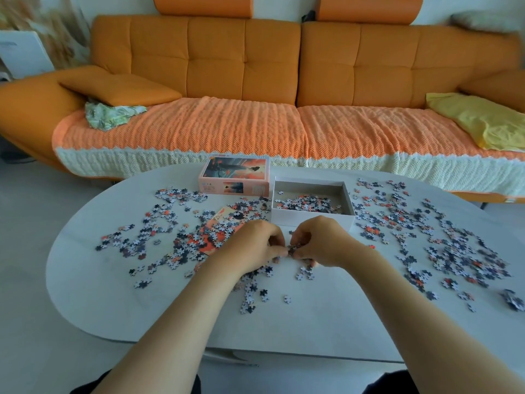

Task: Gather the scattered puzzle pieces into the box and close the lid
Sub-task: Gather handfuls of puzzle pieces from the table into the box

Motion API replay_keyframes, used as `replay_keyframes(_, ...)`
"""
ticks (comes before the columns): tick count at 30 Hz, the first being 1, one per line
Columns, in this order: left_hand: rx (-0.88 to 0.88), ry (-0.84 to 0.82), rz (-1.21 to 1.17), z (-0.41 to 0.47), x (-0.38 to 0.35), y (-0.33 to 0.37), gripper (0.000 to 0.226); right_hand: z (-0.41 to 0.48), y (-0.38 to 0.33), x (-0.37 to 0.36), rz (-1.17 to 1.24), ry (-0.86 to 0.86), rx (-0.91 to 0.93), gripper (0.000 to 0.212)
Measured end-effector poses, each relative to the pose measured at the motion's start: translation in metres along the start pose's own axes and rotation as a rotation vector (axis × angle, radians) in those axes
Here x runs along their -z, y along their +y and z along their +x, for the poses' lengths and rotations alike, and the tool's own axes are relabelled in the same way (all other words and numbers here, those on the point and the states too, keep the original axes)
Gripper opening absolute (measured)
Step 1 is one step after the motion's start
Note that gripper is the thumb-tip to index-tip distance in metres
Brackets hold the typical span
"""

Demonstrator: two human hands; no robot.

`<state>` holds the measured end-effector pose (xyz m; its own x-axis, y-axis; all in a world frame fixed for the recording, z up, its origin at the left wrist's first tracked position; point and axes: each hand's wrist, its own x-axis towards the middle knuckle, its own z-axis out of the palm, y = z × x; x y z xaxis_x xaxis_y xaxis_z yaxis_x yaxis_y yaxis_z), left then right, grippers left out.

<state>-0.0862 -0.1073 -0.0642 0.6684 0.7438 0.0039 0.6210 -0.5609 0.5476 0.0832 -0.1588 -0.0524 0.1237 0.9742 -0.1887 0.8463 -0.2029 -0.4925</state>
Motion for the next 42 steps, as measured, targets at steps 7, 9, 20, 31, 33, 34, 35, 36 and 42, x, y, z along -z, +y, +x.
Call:
replay_keyframes(7, -0.05, -0.025, 0.003, 0.021, 0.002, -0.001, 0.013, 0.006, 0.009, 0.022, 0.046, -0.042, 0.025, 0.01)
replay_keyframes(9, -0.082, 0.063, -0.046, 0.031, 0.006, 0.002, 0.011, 0.011, 0.01, 0.036, 0.072, 0.044, 0.031, 0.009)
replay_keyframes(20, -0.188, 0.354, 0.055, 0.097, -0.006, -0.001, 0.021, 0.047, 0.028, 0.044, -0.057, 0.279, 0.078, 0.022)
replay_keyframes(31, -0.289, 0.467, 0.208, 0.082, -0.009, -0.003, 0.022, 0.045, 0.038, 0.036, -0.143, 0.352, 0.18, 0.025)
replay_keyframes(33, -0.312, 0.513, 0.178, 0.072, -0.006, -0.002, 0.02, 0.04, 0.031, 0.04, -0.113, 0.473, 0.274, 0.024)
replay_keyframes(34, -0.319, 0.52, 0.156, 0.065, -0.005, -0.001, 0.02, 0.035, 0.026, 0.041, -0.092, 0.502, 0.327, 0.023)
replay_keyframes(35, -0.32, 0.512, 0.139, 0.057, -0.003, -0.001, 0.019, 0.03, 0.022, 0.04, -0.08, 0.497, 0.379, 0.023)
replay_keyframes(36, -0.316, 0.487, 0.131, 0.049, -0.003, -0.001, 0.019, 0.025, 0.018, 0.038, -0.082, 0.459, 0.421, 0.024)
replay_keyframes(42, -0.158, 0.152, 0.303, 0.007, -0.009, -0.02, 0.038, 0.005, 0.011, 0.004, -0.224, 0.073, 0.332, 0.034)
